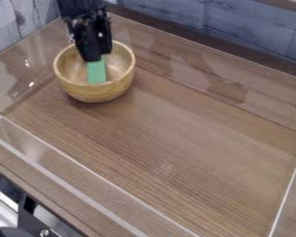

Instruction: Move green stick from inside the wooden bowl to the table next to it

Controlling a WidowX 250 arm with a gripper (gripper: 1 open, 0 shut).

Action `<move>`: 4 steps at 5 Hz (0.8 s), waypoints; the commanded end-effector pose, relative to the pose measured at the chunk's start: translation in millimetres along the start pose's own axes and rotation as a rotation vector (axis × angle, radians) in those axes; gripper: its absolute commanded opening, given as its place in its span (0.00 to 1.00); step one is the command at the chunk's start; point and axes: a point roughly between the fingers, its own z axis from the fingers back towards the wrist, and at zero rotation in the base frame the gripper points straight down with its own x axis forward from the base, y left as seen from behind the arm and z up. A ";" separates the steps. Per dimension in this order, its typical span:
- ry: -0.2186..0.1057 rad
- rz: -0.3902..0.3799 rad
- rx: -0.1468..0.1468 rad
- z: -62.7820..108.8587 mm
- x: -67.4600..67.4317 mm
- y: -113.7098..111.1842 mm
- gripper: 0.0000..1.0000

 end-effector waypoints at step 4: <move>0.024 -0.040 -0.115 43.3 -4.2 27.1 0.00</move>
